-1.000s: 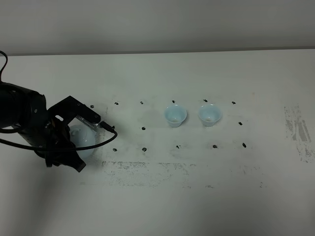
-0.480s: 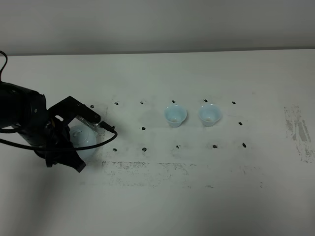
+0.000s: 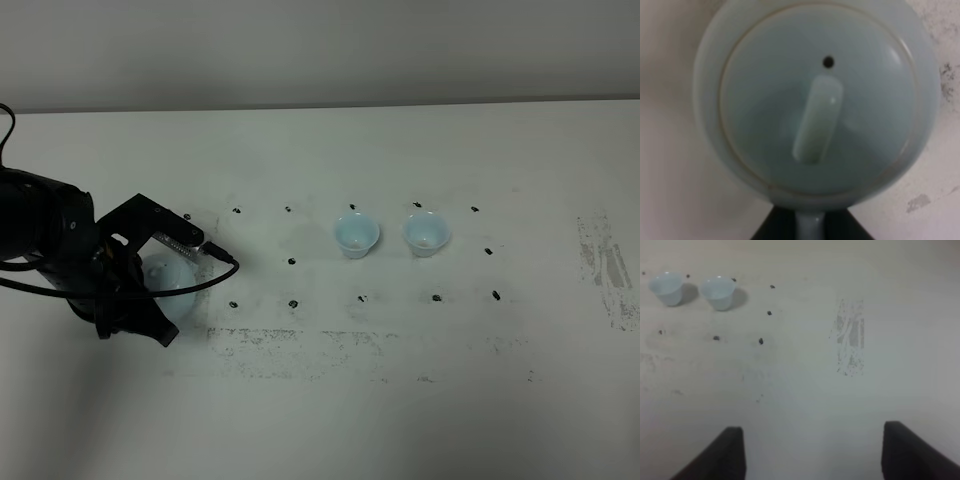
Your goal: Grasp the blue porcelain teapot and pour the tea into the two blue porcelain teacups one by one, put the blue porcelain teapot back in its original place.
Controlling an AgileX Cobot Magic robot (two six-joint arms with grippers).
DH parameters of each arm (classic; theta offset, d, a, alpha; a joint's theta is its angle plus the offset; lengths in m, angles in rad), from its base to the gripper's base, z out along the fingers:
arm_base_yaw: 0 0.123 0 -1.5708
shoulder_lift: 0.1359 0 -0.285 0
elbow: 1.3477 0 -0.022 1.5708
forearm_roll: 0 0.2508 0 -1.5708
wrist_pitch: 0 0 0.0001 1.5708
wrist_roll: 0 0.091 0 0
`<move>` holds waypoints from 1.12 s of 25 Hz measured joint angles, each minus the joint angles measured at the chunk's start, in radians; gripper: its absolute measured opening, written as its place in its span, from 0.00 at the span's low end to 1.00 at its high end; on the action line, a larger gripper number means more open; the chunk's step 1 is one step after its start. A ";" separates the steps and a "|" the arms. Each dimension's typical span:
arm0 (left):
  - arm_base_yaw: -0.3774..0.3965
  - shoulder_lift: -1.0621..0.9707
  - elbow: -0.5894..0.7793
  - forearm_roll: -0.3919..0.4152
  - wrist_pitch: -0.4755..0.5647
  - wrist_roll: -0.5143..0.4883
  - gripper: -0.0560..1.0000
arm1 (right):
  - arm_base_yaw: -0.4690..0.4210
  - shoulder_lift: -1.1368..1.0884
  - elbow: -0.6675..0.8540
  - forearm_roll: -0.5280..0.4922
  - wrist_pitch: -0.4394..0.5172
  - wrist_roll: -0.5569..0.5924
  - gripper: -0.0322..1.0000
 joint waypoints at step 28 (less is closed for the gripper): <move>-0.029 -0.069 0.001 0.010 -0.005 -0.035 0.09 | 0.000 0.000 0.000 0.000 0.000 0.000 0.57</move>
